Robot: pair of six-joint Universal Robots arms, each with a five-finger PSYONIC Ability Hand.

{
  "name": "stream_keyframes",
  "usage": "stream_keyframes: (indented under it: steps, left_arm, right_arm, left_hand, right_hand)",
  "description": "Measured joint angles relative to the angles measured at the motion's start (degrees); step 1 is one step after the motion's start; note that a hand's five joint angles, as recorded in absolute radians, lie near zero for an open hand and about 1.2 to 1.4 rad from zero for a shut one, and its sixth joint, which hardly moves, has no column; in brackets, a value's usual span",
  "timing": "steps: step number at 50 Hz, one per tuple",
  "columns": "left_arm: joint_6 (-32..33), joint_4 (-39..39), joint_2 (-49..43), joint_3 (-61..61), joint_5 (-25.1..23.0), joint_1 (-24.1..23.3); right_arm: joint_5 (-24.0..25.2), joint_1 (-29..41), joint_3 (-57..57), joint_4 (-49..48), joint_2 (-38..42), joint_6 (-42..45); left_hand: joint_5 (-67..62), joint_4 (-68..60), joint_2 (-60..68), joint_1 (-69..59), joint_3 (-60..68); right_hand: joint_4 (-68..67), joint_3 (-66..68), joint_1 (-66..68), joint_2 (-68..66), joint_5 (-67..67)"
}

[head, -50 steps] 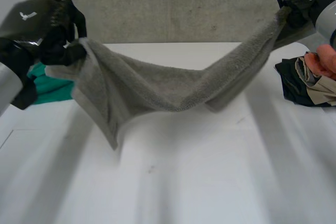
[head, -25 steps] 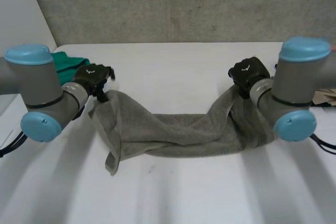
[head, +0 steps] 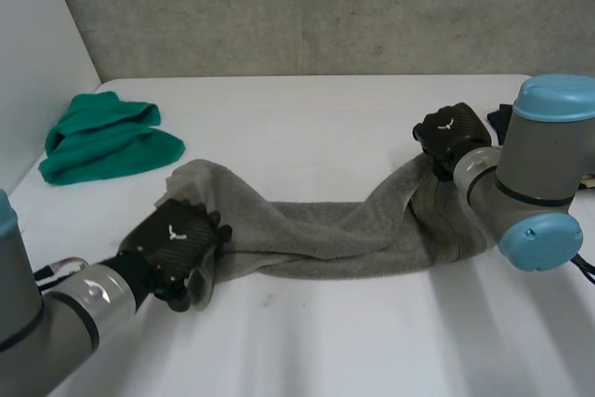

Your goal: Fold the laundry.

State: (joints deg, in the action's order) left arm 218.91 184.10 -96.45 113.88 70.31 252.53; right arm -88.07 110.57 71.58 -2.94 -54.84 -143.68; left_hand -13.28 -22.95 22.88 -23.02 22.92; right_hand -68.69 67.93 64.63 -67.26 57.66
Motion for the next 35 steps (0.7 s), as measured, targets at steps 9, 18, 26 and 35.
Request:
stream_keyframes:
  steps: [9, 18, 26, 35]
  left_arm:
    - [7.20, 11.48, -7.89, 1.66, -1.06, 1.27]
    - [10.42, 17.53, -15.14, -0.46, -3.70, 0.67]
    - [10.81, 19.39, -16.72, -2.48, -3.32, -0.06]
    - [-0.82, 15.17, -0.03, -3.57, 2.57, 2.47]
  right_arm:
    - [0.69, -0.44, 3.80, -0.65, -1.53, -0.56]
    - [1.47, -1.82, 6.85, -1.52, -2.35, -1.49]
    - [1.56, -3.46, 7.67, -0.73, -3.86, -1.09]
    - [3.02, -8.78, 5.31, 12.55, -14.16, 9.50]
  left_hand:
    - [-7.20, -7.55, 7.29, -7.50, 7.33]
    - [-19.69, -20.33, 20.34, -21.79, 20.25]
    - [-42.99, -45.48, 45.48, -43.82, 45.15]
    - [-42.99, -45.72, 45.48, -43.82, 45.16]
  right_hand:
    - [0.00, 0.00, 0.00, 0.00, -0.01]
    - [0.00, 0.00, 0.00, 0.00, 0.00]
    - [0.00, 0.00, 0.00, 0.00, 0.00]
    - [0.00, 0.33, 0.00, 0.00, 0.00]
